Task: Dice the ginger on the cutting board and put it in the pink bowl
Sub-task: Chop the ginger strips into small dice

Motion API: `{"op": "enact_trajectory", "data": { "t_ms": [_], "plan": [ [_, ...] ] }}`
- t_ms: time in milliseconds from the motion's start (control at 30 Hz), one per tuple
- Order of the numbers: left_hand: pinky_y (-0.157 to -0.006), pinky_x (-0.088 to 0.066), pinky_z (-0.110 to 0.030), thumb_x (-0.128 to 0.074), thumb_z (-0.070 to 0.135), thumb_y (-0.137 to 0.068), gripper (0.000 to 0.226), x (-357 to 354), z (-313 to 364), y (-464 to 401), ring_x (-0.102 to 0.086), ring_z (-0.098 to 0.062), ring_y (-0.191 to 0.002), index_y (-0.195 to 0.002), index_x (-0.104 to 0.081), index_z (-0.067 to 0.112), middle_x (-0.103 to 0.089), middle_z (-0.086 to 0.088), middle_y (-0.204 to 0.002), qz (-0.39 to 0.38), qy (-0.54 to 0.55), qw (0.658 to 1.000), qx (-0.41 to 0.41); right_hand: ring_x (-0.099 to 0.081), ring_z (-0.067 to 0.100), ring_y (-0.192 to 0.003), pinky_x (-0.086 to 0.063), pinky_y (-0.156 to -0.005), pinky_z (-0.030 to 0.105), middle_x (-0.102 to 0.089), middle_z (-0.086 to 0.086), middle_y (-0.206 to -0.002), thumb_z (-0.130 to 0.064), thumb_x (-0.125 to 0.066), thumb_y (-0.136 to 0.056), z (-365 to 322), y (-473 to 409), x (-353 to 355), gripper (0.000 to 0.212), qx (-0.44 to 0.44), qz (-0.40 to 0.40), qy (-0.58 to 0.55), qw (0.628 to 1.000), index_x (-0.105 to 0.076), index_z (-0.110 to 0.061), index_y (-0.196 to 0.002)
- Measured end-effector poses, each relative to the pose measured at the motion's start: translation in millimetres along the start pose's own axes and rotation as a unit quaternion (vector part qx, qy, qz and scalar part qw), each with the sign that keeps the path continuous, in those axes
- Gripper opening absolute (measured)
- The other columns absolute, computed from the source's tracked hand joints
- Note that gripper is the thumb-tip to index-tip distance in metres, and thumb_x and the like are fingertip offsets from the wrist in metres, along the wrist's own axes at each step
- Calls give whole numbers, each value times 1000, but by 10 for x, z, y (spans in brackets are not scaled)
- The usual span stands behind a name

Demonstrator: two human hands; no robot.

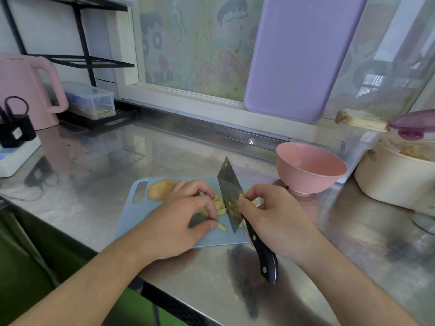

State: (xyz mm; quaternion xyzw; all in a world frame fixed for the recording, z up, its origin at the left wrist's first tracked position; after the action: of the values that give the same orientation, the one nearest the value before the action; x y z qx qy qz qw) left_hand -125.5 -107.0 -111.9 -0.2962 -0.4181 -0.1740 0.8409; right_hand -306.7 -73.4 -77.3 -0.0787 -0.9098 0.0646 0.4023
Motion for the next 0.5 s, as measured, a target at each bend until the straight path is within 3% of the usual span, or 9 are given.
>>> {"op": "enact_trajectory", "data": {
  "t_ms": [167,500],
  "plan": [
    [-103,-24,-11,-69,33,-98,10,-56,16,-26,-37,2,-124,-89,-64,33,-45,29,-122,1,-16,1000,-18,-69,20,-56,-58,-59,37,-72,2,-59,-39,-63,-96,38,-11,-23,22,-9,-8,-22,1000,-67,-22,-83],
    [-105,-25,-12,-67,29,-99,9,7,16,-19,-39,0,-125,-90,-65,31,-49,27,-123,33,-10,999,-6,-70,20,-57,-60,-61,39,-72,2,-59,-38,-61,-98,39,-1,1,22,-11,-15,-20,1000,-68,-22,-84]
  ]
}}
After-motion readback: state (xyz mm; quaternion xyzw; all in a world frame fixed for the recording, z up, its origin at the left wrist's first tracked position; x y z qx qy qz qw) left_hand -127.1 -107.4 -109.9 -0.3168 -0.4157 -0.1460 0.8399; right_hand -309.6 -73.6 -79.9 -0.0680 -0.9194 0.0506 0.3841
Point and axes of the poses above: each hand's wrist, its own y-axis away from the middle knuckle, its own x-axis out of the back of the hand, z = x × y, the point moved 8 cm from there along -y, towards the middle knuckle
